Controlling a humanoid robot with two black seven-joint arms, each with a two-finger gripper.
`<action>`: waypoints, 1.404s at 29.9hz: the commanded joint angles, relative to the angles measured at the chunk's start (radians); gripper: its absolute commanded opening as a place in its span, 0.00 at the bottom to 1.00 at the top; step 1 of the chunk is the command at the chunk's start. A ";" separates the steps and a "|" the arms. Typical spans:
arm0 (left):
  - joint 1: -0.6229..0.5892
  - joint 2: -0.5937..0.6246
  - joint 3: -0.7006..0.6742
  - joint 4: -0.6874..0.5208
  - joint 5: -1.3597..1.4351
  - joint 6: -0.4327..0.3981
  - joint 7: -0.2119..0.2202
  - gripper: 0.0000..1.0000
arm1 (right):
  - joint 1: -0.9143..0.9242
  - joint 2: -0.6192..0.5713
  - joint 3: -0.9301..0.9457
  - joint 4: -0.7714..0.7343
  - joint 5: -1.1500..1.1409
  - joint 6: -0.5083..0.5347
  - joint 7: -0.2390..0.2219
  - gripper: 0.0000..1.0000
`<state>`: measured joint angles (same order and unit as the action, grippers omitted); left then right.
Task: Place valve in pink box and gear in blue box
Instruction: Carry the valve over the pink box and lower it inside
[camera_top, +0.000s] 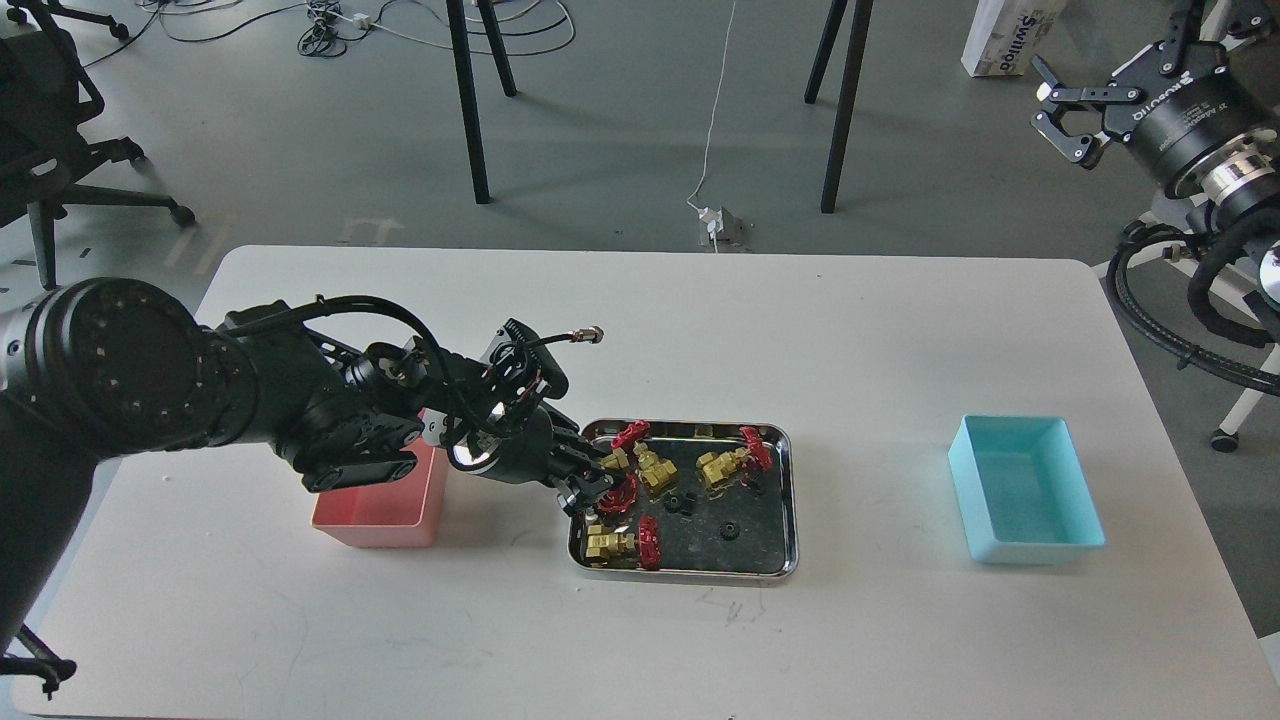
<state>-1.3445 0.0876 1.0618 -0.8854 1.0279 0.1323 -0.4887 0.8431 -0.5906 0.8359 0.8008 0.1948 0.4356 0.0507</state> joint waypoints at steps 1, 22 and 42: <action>-0.015 0.017 -0.005 -0.023 0.004 0.000 0.000 0.22 | -0.001 0.000 0.005 0.000 0.000 0.000 0.001 1.00; -0.278 0.565 -0.155 -0.461 0.116 -0.002 0.000 0.22 | 0.215 0.086 -0.083 0.000 -0.002 -0.328 -0.014 1.00; -0.055 0.718 -0.194 -0.296 0.247 0.000 0.000 0.22 | 0.274 0.172 -0.098 -0.043 0.003 -0.479 -0.074 1.00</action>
<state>-1.4273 0.8240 0.8689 -1.2311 1.2747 0.1315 -0.4887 1.1179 -0.4159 0.7367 0.7562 0.1970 -0.0431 -0.0215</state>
